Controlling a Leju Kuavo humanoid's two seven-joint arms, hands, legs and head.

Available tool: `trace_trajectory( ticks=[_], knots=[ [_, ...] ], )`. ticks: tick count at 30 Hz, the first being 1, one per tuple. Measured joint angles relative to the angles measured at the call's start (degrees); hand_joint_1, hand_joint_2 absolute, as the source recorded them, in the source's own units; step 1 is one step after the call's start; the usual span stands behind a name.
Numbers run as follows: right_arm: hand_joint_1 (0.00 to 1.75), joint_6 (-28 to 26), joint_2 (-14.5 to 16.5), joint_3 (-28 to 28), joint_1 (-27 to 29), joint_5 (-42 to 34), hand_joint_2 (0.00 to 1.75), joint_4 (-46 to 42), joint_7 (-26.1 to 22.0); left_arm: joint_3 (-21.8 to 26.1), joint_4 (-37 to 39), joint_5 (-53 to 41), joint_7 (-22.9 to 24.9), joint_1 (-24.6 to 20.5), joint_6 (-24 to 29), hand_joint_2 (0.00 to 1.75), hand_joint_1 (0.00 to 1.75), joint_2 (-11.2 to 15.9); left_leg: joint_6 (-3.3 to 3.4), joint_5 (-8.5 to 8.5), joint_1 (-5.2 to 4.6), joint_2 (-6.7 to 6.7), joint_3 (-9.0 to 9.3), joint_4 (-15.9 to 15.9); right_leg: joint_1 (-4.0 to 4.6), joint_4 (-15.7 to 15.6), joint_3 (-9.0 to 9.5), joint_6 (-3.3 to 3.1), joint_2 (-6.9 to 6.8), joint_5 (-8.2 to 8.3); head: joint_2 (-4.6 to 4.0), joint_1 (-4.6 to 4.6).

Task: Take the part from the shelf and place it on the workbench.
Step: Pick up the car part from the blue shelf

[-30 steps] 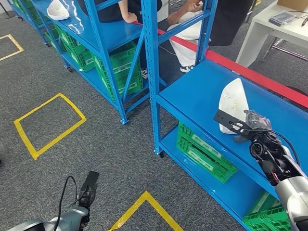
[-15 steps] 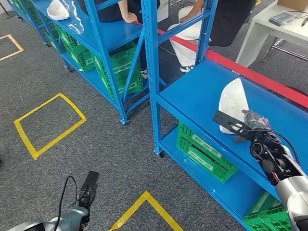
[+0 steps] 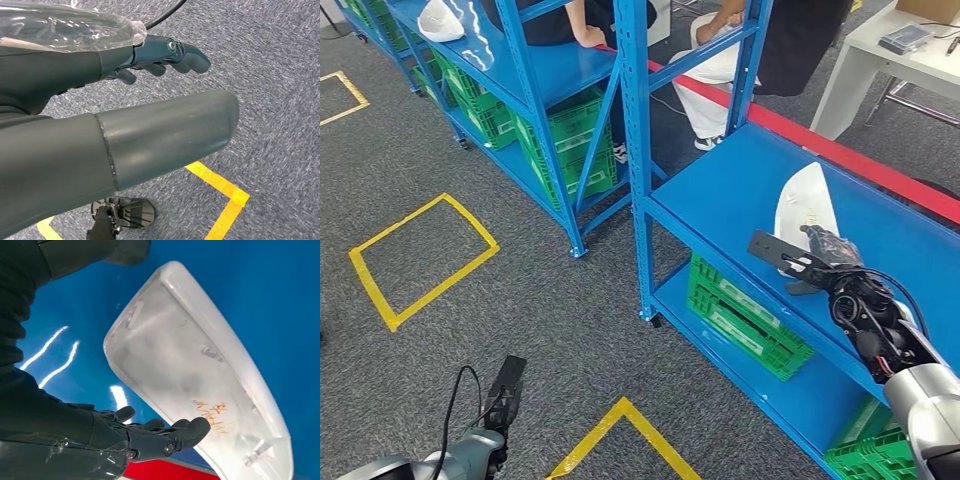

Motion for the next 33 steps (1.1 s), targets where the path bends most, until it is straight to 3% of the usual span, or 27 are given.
trace_trajectory(
  ticks=[30, 31, 33],
  knots=[
    [0.0, -0.5, 1.2, 1.0, 0.3, -1.4, 1.75, 2.6, 1.1, 0.0, 0.0, -0.3, -0.4, 0.0, 0.0, 0.0, 0.0, 0.0, 0.0, 0.0, 0.0, 0.01, 0.01, 0.0, 0.0, 0.0, -0.02, 0.0, 0.01, 0.0, 0.0, 0.01],
    [0.03, -0.5, 1.2, 1.0, 0.3, -1.4, 1.75, 2.7, 1.1, 0.0, 0.0, -0.3, -0.4, 0.0, 0.0, 0.0, 0.0, 0.0, 0.0, 0.0, 0.0, 0.01, 0.01, 0.0, 0.0, 0.0, -0.02, 0.0, 0.01, 0.0, 0.0, 0.0],
    [0.91, -0.5, 1.2, 1.0, 0.3, -1.4, 1.75, 2.8, 1.1, 0.0, 0.0, -0.4, -0.4, 0.0, 0.0, 0.0, 0.0, 0.0, 0.0, 0.0, 0.0, 0.01, 0.01, 0.0, 0.0, 0.0, -0.02, 0.0, 0.02, 0.0, 0.0, 0.0]
  ],
)
